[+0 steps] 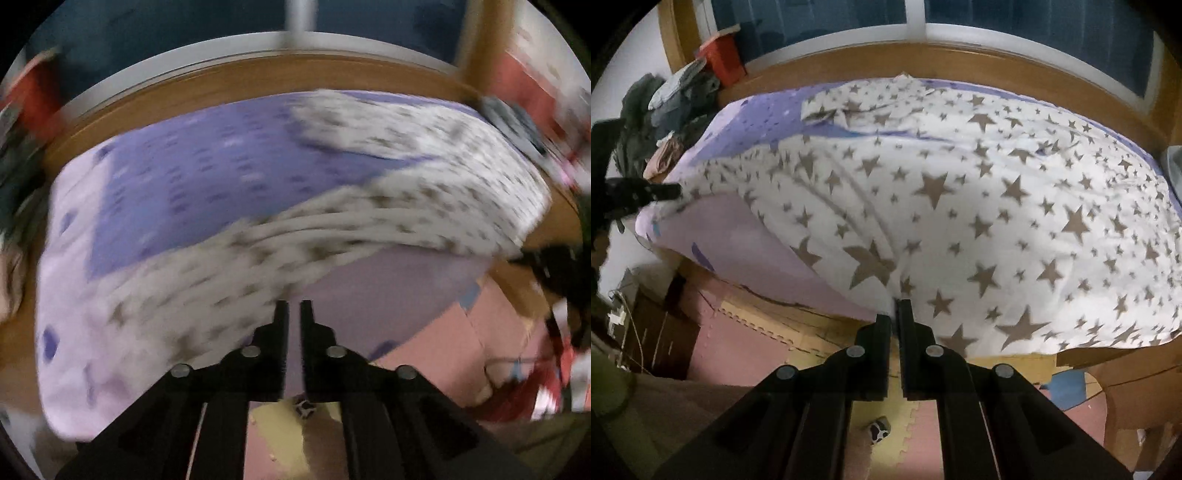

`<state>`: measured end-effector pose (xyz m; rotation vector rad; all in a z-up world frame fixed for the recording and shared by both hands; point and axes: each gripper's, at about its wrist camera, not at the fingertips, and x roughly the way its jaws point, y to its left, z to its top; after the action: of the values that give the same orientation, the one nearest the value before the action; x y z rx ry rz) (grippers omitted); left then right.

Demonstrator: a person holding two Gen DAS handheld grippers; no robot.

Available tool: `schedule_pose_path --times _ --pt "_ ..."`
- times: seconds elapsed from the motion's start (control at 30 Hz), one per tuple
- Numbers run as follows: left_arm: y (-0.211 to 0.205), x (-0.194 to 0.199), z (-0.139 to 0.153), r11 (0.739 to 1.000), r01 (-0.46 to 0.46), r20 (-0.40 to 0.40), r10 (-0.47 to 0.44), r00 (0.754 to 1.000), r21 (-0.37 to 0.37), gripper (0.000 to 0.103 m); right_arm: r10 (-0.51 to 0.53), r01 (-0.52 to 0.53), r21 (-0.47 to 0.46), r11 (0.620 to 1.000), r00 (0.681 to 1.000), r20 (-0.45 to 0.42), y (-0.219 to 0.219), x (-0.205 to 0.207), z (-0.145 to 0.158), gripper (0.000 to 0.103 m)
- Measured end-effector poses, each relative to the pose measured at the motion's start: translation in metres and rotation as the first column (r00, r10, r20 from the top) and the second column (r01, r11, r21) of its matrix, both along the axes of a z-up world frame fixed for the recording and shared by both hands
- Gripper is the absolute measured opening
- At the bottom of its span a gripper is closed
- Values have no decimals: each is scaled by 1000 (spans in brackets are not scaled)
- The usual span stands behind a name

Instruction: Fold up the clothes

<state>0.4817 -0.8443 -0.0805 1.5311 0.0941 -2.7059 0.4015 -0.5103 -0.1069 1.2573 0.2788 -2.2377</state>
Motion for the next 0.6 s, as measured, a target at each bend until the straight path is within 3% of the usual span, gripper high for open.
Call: schedule_pose_path --times 0.1,0.17,0.27,0.4,0.53,0.6 --pt "-29 22 -1 997 -50 2 50 999 -51 20 -46 46 -17 999 999 -8 -1 -1 -2 3" --pt "-38 30 -6 994 -16 11 17 1000 -110 23 -85 84 -25 996 996 -36 -3 -3 5 3" --pt "-41 36 -16 983 86 33 -82 996 -161 23 -161 159 -44 986 984 -70 -5 -11 18 3" --pt "-32 31 -31 949 240 56 -233 971 -203 24 -227 224 -46 974 970 -91 -13 -18 32 3" --pt "-18 19 -41 906 331 34 -334 942 -263 27 -244 243 -22 970 964 -108 -26 -17 38 3" --pt "-23 18 -35 911 325 28 -329 944 -255 28 -247 248 -3 969 962 -116 -30 -16 37 3"
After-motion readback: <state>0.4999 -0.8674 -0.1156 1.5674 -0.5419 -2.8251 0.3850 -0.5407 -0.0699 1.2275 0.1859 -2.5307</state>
